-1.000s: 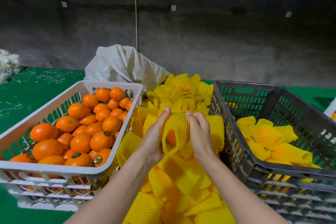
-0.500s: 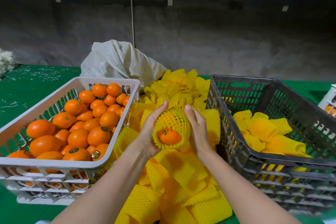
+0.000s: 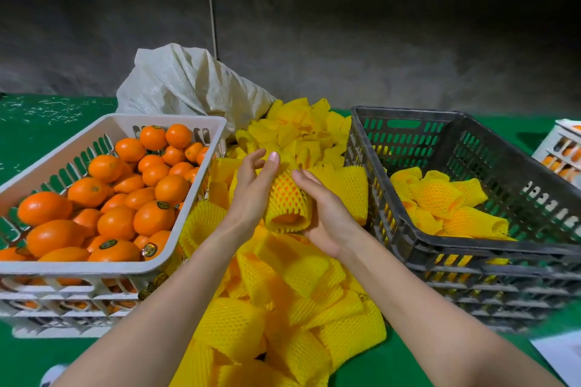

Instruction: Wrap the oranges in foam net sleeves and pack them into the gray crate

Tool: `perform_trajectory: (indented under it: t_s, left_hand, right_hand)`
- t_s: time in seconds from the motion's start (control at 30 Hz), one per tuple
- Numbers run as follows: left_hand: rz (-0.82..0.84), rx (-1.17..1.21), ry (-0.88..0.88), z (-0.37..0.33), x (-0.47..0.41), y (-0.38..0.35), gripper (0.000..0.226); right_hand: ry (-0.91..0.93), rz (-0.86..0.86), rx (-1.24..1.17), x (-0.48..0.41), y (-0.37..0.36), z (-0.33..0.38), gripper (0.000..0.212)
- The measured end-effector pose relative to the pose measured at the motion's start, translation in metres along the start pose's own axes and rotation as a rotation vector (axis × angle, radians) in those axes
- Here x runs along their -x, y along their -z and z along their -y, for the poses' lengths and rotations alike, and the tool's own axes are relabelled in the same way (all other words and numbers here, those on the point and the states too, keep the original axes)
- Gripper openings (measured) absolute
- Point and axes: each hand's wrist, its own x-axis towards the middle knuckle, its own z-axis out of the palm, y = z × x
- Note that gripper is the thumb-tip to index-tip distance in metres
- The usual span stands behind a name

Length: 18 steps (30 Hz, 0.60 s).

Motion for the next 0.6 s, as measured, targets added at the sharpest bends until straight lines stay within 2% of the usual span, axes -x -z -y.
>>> perform_trajectory:
  t_s: [0.07,0.13,0.23,0.3,0.37,0.43,0.6]
  left_hand:
    - [-0.041,0.003,0.015,0.003,-0.004,-0.001,0.052]
    - [-0.077,0.005,-0.007,0.01,-0.003,-0.007,0.057]
    - [-0.164,0.02,-0.089,0.017,0.002,-0.021,0.028]
    - [-0.195,0.032,-0.129,0.013,0.002,-0.032,0.023]
    - [-0.154,0.023,-0.156,0.006,0.0,-0.041,0.02]
    - [-0.106,0.005,-0.167,-0.002,-0.003,-0.05,0.027]
    - [-0.026,-0.009,-0.198,-0.008,-0.001,-0.089,0.027]
  right_hand:
    - [0.032,0.003,-0.013,0.004,-0.001,-0.001,0.061]
    - [0.085,-0.065,0.069,0.007,-0.005,-0.004,0.061]
    - [0.254,-0.217,0.247,0.007,-0.007,-0.008,0.053]
    - [0.294,-0.209,0.262,0.008,-0.006,-0.005,0.044]
    - [0.255,-0.169,0.167,0.01,-0.002,0.004,0.043]
    - [0.274,-0.166,0.137,0.012,0.008,0.016,0.046]
    - [0.553,-0.281,0.292,0.018,0.042,0.063,0.045]
